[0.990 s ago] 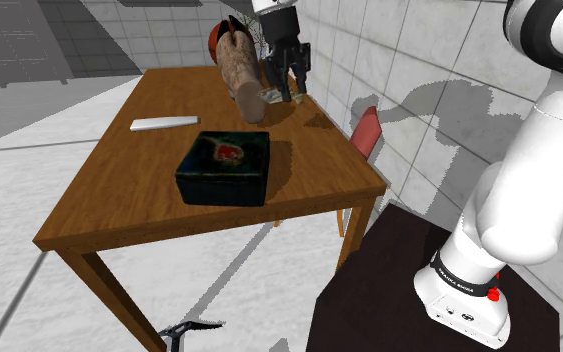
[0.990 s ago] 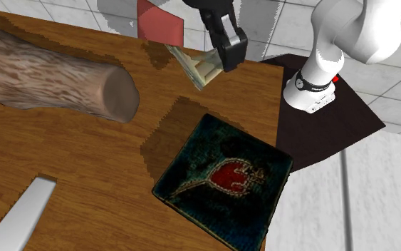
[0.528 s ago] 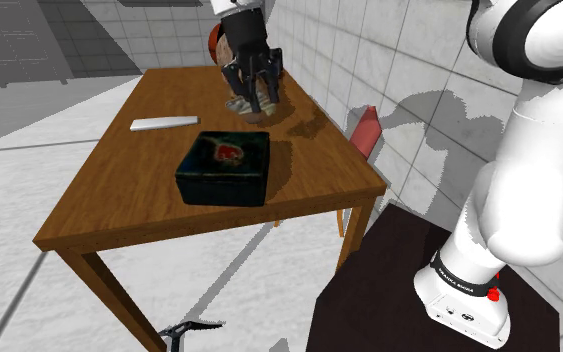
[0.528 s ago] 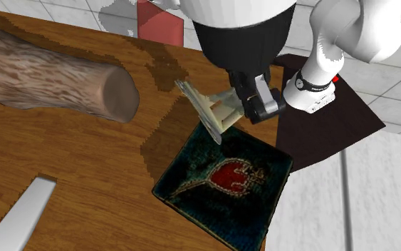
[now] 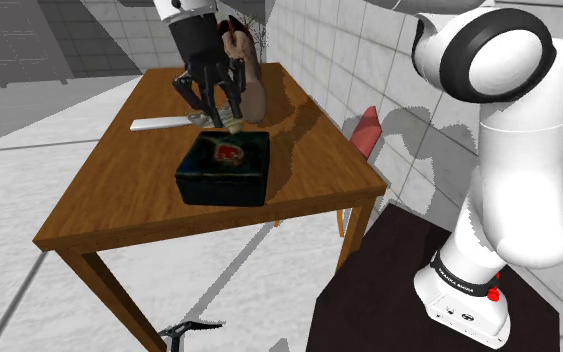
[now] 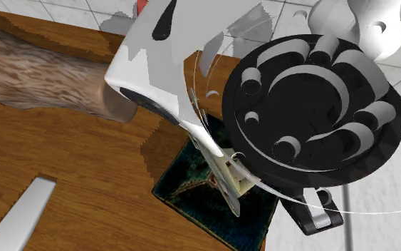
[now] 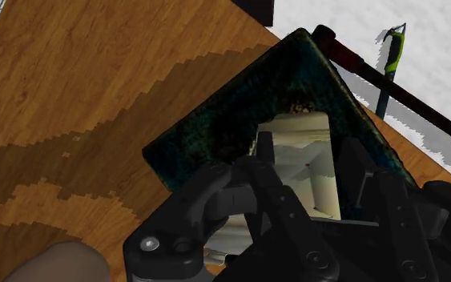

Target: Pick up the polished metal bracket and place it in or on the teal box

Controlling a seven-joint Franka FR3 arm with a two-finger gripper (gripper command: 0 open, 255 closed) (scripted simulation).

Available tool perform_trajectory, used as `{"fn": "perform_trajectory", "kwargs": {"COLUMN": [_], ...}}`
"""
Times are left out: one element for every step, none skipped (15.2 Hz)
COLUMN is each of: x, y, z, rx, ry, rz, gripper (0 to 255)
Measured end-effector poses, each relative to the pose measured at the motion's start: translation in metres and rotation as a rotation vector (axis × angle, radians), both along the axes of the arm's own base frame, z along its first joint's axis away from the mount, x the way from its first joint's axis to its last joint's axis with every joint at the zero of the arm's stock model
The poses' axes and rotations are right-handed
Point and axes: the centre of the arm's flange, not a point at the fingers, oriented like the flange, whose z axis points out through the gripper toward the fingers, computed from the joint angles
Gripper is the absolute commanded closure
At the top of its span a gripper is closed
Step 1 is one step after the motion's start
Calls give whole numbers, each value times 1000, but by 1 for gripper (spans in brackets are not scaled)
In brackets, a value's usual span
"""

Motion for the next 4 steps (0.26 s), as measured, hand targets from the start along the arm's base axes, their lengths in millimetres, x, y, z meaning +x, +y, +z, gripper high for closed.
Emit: {"fn": "perform_trajectory", "kwargs": {"x": [0,0,1,-1], "y": [2,4,4,5], "z": [-4,-8,-13,-19], "rx": [0,0,0,0], "ry": [0,0,0,0], "rz": [0,-1,-1,-1], "gripper": [255,255,255,255]}}
